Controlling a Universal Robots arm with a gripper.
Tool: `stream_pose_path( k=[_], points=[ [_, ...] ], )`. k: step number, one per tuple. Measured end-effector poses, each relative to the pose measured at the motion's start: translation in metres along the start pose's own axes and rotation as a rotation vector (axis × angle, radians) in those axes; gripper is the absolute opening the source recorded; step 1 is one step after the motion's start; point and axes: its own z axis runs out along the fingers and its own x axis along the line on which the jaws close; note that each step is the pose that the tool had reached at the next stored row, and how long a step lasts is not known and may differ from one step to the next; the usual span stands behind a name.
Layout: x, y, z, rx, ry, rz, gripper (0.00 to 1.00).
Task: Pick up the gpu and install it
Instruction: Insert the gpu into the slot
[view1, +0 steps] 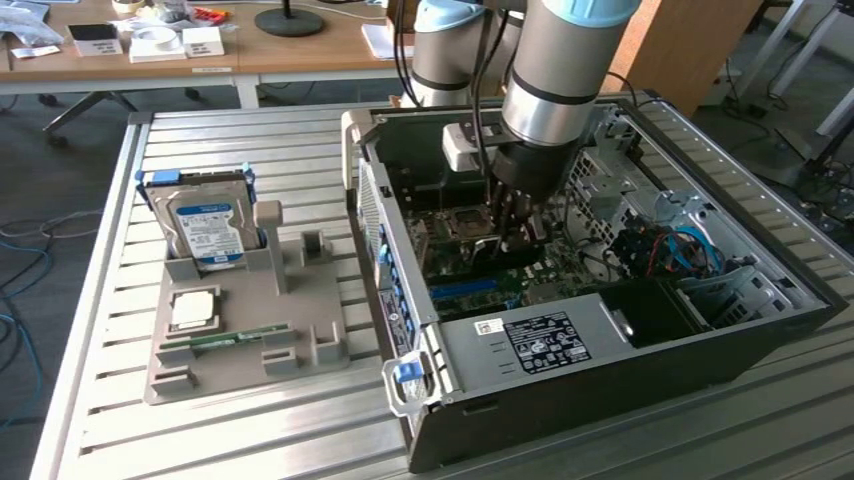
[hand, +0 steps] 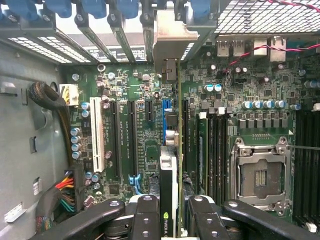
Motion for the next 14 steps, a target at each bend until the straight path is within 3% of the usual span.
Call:
stream_pose_path(
  k=[14],
  points=[
    [0.0031,0.0089,0.0012,0.0,0.0,0.0,0.27]
  ],
)
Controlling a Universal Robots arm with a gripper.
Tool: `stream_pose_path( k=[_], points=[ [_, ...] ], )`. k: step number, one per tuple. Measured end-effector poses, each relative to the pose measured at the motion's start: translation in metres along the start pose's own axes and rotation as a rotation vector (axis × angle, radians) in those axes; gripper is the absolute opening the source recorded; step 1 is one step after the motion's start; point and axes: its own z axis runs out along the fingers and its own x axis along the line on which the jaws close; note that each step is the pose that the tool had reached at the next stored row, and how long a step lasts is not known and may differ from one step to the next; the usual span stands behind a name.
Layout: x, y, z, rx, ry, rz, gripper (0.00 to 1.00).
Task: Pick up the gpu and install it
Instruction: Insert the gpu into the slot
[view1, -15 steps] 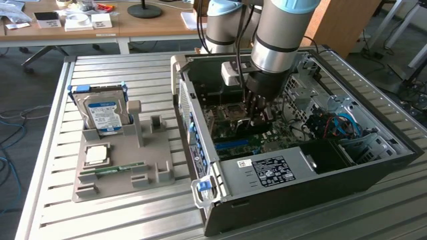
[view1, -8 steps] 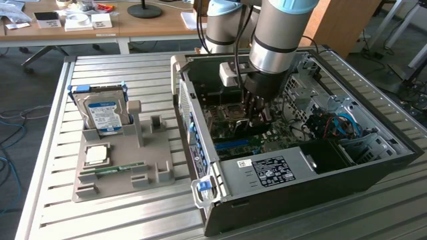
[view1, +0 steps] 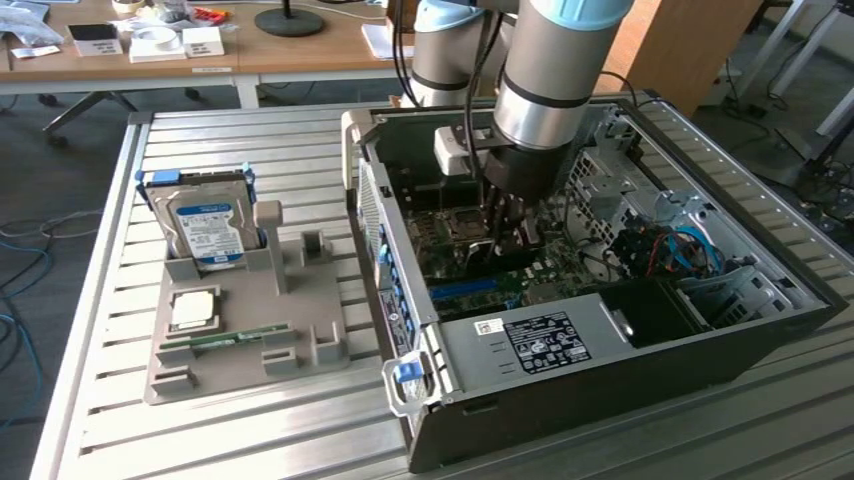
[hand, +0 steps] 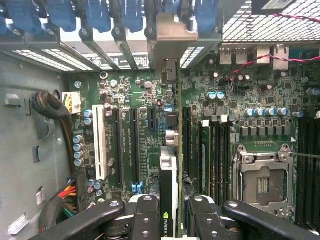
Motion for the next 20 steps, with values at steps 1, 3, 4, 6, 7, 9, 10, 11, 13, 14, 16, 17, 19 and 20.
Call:
stream_pose_path(
  k=[1,3,4,6,7,9,10,11,13,14,16,17,19,20],
  points=[
    [0.0001,0.0006,0.0004,0.0,0.0001,0.0,0.27],
    [0.0003,0.0014,0.0016,-0.0001,0.0002,0.0,0.27],
    [0.0004,0.0017,0.0021,-0.0001,0.0002,0.0,0.27],
    [0.0004,0.0017,0.0023,-0.0002,0.0004,0.0,0.27],
    [0.0004,0.002,0.0027,0.0,0.0001,0.0,0.27],
    [0.0004,0.0025,0.0035,0.0,0.0,0.0,0.27],
    [0.0005,0.0027,0.0036,-0.0001,0.0003,0.0,0.27],
    [0.0005,0.0029,0.0039,-0.0001,0.0002,0.0,0.27],
    [0.0006,0.0033,0.0043,-0.0001,0.0003,0.0,0.27],
    [0.0007,0.0033,0.0046,0.0,0.0,0.0,0.27],
    [0.001,0.0034,0.0049,0.0001,-0.0001,0.0,0.27],
    [0.0011,0.0034,0.005,0.0,0.0,0.0,0.27],
    [0.0013,0.0037,0.0051,-0.0001,0.0001,0.0,0.27],
    [0.0013,0.0041,0.0052,0.0,0.0001,0.0,0.27]
  ],
)
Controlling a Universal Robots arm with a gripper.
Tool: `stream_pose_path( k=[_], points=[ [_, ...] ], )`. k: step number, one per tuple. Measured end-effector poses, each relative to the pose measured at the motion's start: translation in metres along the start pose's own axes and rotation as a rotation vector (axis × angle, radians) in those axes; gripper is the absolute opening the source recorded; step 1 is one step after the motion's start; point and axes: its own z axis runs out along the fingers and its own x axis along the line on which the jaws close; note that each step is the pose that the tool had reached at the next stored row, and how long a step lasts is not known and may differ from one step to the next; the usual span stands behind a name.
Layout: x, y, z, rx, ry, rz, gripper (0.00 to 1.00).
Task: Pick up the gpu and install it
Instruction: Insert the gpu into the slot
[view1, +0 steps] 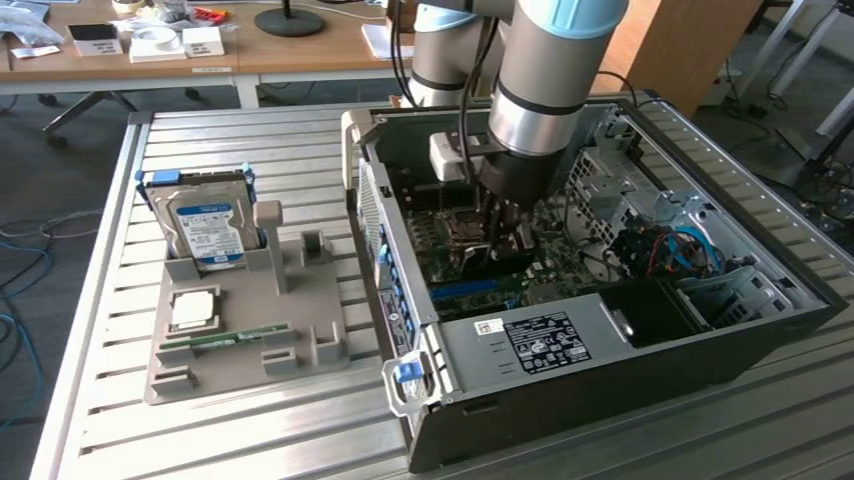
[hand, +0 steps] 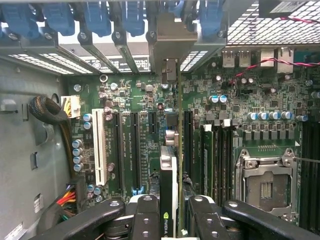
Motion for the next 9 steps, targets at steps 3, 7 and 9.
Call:
stream_pose_path(
  k=[3,7,9],
  points=[
    [0.0001,0.0013,0.0003,-0.0001,0.0,0.0,0.27],
    [0.0002,0.0017,0.003,0.0,0.0,0.0,0.27],
    [0.0002,0.0019,0.0047,0.0,0.0,0.0,0.27]
  ],
)
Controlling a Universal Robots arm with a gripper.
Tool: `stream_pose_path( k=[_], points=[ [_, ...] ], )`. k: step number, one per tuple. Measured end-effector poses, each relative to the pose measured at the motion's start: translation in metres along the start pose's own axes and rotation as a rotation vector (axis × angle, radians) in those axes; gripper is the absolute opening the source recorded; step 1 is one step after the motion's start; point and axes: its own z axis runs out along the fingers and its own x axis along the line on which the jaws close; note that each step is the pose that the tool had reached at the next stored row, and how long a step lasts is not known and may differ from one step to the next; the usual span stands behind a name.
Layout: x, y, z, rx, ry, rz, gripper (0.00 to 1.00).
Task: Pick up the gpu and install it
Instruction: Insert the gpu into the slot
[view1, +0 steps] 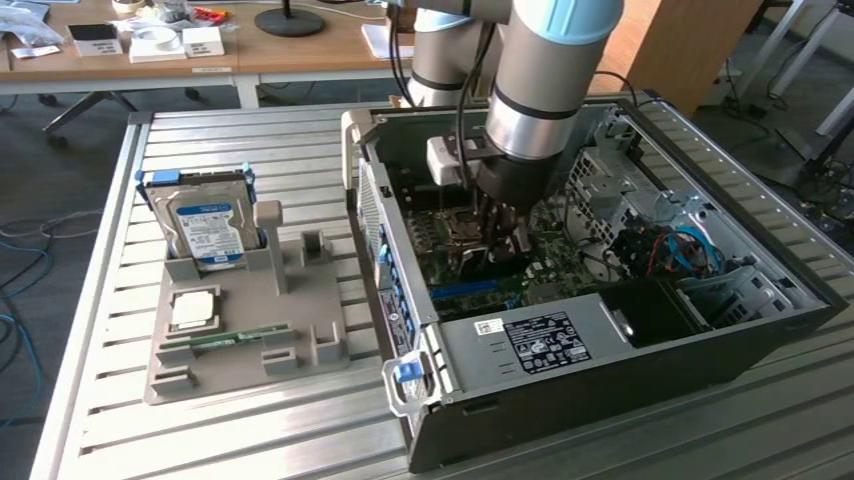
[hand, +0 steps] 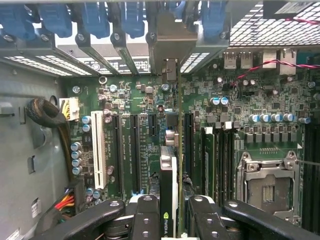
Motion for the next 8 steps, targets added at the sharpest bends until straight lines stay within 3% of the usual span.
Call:
stream_pose_path(
  k=[8],
  points=[
    [0.0001,0.0008,0.0039,0.0001,-0.0003,0.0,0.27]
  ],
)
